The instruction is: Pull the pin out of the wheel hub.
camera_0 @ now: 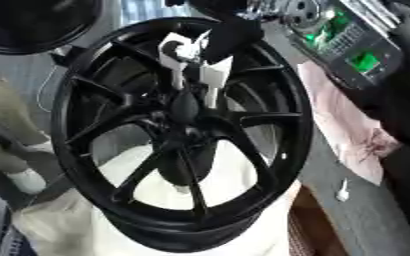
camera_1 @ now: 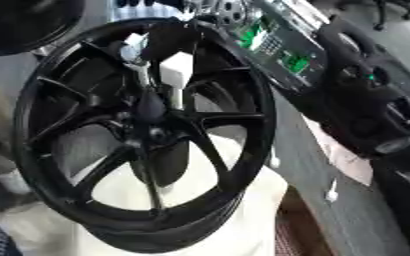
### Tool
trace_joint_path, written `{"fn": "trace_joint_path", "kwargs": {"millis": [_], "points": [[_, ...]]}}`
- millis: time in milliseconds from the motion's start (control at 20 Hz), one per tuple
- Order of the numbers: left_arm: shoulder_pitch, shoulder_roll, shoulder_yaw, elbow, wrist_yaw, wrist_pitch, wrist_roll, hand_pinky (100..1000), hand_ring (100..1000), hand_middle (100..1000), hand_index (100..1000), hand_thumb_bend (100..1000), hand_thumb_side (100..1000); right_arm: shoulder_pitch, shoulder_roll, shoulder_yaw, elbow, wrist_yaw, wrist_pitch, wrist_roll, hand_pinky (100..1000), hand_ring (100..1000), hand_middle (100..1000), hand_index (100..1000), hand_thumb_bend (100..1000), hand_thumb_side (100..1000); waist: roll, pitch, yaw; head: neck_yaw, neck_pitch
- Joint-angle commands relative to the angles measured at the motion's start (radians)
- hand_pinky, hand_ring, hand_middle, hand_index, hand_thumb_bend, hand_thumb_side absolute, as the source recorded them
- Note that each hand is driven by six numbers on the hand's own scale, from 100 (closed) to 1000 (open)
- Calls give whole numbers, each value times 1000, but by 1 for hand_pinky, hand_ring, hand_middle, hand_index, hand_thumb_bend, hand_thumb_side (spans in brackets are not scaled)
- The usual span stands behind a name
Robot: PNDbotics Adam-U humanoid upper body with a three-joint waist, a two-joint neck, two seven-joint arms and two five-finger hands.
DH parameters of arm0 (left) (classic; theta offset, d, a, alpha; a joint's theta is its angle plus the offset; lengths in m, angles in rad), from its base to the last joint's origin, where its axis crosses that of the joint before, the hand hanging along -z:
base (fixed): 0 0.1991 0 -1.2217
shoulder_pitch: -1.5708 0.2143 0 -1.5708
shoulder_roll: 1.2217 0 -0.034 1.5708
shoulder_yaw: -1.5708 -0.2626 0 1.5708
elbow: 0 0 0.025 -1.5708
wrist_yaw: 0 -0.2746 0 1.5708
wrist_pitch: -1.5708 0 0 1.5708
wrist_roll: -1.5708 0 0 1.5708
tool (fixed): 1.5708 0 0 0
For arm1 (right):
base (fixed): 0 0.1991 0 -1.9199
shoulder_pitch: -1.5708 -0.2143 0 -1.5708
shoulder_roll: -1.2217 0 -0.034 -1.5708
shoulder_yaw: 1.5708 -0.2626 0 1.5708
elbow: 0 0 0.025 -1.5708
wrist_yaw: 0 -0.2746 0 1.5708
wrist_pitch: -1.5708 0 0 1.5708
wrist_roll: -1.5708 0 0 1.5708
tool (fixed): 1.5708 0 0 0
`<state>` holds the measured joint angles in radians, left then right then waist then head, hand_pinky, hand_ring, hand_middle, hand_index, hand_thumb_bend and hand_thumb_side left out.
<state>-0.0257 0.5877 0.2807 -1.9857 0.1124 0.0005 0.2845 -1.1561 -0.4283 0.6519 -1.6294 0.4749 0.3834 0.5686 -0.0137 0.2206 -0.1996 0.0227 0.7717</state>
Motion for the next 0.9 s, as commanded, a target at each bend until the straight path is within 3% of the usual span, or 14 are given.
{"fn": "trace_joint_path", "kwargs": {"millis": [50,350,650,900], "points": [[-1,24,15,-14,-9,1,5,559,527,540,730,315,633,-7,-41,-23,-59,39,45,49,813,834,788,865,389,578,5,-12,-3,-4,-2],[4,22,18,-14,-12,1,6,566,527,540,730,306,638,25,-76,-22,-117,96,116,141,815,831,785,864,406,582,3,-5,-7,0,-2],[6,21,20,-14,-14,2,4,570,527,532,729,298,643,62,-89,-36,-127,145,119,210,819,837,789,868,415,575,0,6,-11,9,-2],[6,20,22,-14,-15,6,4,571,527,531,728,295,646,89,-87,-37,-113,157,118,215,820,841,793,873,413,578,-1,16,-13,17,-2]]}}
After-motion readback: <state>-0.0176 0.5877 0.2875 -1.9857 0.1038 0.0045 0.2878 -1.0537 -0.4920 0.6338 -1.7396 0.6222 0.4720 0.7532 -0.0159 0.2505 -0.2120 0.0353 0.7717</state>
